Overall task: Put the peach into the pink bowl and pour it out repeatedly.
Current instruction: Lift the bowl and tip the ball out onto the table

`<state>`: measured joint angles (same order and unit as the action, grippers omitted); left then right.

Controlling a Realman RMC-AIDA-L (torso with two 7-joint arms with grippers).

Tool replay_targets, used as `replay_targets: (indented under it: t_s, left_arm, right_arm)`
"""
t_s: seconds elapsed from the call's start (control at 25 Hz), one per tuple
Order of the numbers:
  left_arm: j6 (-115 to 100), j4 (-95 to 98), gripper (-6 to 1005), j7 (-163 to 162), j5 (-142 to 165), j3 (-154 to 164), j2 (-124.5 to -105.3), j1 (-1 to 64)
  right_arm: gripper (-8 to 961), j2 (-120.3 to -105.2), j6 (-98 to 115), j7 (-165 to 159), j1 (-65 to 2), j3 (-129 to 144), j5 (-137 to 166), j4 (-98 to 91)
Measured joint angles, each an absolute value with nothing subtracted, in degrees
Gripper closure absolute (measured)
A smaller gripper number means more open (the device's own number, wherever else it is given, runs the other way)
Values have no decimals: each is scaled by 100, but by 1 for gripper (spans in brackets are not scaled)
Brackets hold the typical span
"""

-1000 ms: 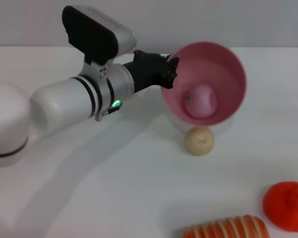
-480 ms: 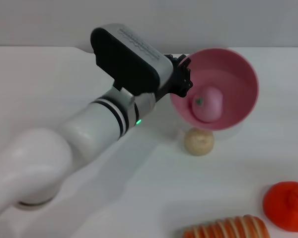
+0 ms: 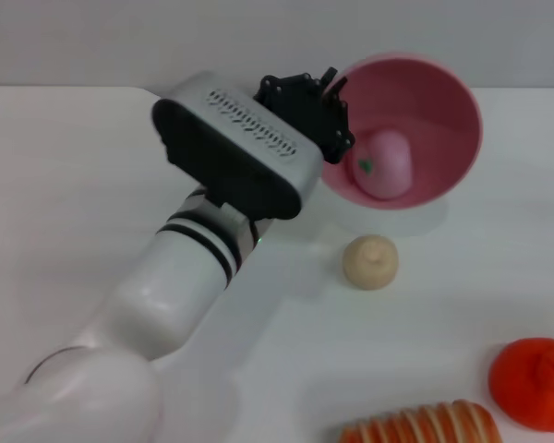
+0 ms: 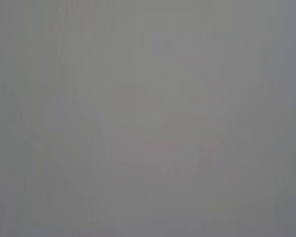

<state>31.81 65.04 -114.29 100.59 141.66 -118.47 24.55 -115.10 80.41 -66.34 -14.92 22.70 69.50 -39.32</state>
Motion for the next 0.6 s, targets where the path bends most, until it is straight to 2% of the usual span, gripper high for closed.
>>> replay_targets:
  t_s: [0.32, 0.6]
  left_arm:
    - [4238, 5884, 955, -14029, 12255, 14353, -11834, 2286]
    - [4770, 5464, 955, -15334, 12775, 14357, -11812, 2369]
  right_arm:
    - [452, -11528, 8041, -6668, -1491, 2265, 6947, -3878]
    - [453, -11531, 8042, -6724, -1522, 2279, 6943, -3874]
